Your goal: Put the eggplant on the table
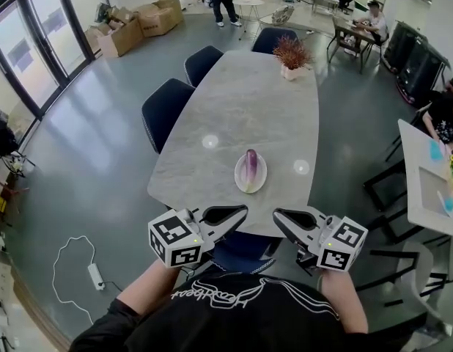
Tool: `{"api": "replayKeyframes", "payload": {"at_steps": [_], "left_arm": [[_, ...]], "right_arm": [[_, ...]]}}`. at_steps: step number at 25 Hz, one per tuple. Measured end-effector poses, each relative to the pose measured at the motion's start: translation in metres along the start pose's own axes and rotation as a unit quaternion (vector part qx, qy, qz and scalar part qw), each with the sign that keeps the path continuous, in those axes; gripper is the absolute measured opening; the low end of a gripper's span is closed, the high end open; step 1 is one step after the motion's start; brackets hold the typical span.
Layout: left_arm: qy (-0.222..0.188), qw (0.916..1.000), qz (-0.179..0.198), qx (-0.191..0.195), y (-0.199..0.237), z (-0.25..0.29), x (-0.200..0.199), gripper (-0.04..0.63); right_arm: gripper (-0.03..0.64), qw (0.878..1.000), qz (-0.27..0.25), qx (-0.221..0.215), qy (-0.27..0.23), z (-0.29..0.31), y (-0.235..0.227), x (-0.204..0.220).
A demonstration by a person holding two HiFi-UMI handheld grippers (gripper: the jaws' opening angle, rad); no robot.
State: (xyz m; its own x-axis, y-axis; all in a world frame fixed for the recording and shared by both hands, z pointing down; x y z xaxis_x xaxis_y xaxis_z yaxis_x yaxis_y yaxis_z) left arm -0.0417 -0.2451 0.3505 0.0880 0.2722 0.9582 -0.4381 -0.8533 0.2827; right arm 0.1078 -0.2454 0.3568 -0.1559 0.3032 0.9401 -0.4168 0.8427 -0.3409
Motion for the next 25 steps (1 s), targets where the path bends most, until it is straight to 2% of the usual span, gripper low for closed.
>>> {"api": "replayKeyframes", "payload": {"at_steps": [10, 25], "left_arm": [[0.015, 0.9998, 0.003, 0.009, -0.020, 0.000, 0.019, 0.008], [0.018, 0.9996, -0.019, 0.007, -0.021, 0.000, 0.024, 0.008]], "right_arm": [[0.006, 1.000, 0.006, -0.004, 0.006, -0.013, 0.011, 0.019], [0.006, 1.000, 0.002, 0.004, 0.015, -0.016, 0.012, 0.026]]}}
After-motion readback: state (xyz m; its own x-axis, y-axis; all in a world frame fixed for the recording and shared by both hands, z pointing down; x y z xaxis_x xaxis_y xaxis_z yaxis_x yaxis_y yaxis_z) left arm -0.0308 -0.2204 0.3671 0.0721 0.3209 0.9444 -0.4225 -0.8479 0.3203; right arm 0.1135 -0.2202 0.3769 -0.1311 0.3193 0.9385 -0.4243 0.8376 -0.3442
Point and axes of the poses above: the fingertips, and each gripper's own axes: z forward along the fingers, y to its left, x out of its underside, the point moved 5 cm from there along -z, backward along the fingers, and after that the axes turned 6 degrees about -y, right-handed, at the moved point
